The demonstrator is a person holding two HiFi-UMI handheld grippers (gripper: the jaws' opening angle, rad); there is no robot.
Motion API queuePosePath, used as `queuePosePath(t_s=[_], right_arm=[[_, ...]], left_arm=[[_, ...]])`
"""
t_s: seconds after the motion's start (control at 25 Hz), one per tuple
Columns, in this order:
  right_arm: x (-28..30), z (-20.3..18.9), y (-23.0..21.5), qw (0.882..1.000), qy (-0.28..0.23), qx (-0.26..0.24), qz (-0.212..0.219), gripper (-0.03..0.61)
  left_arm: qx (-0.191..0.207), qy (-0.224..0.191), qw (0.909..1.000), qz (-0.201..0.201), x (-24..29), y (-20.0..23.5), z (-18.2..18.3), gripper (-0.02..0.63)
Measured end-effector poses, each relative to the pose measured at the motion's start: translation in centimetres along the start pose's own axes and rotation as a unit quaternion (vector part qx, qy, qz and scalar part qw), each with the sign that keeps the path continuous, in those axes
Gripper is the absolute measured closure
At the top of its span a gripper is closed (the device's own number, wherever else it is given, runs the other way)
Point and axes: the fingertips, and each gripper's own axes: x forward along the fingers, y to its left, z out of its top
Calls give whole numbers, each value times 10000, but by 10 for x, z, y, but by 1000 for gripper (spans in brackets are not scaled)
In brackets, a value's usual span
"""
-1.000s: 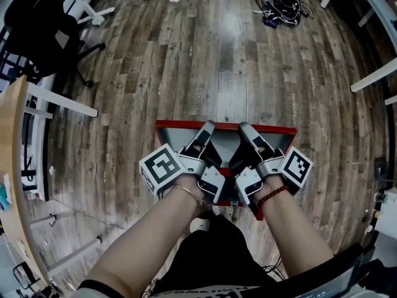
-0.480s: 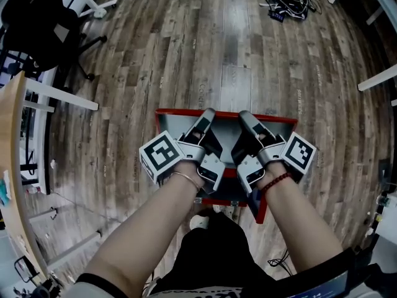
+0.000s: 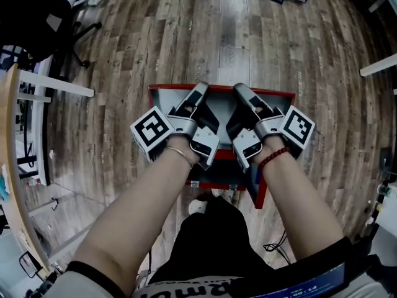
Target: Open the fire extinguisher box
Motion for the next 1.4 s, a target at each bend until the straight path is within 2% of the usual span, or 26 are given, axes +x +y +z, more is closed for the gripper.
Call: queuePosePath(t_s=[0.2,0.48,0.6,0.76,1.0,1.24,1.4], right_arm=[[0,-1,2,9999,48,-26,108,523],[-3,-2,10,9993,28,-224,286,522],[-5,-5,17,9986,65,-403,347,485],[-10,-10,21,9986,112,-446,271,431],[-30,-14,17,9988,-98,-482,-6,426],[-58,-28,34,9968,-229,-753,-125,426],[-74,-48,68,9946,-280,-995,46,426]], left_arm=[[-8,65,9998,-190,0,-3,-2,568],[-53,59,9998,-160,-1,-7,-3,568],[-77,75,9999,-134,-7,-9,-4,557],[-58,125,9999,52,-22,-6,-6,529],[-18,144,9996,239,-43,-7,-5,528],[378,243,9984,349,-70,-38,-4,529],[413,439,9982,23,-87,-76,-13,529]])
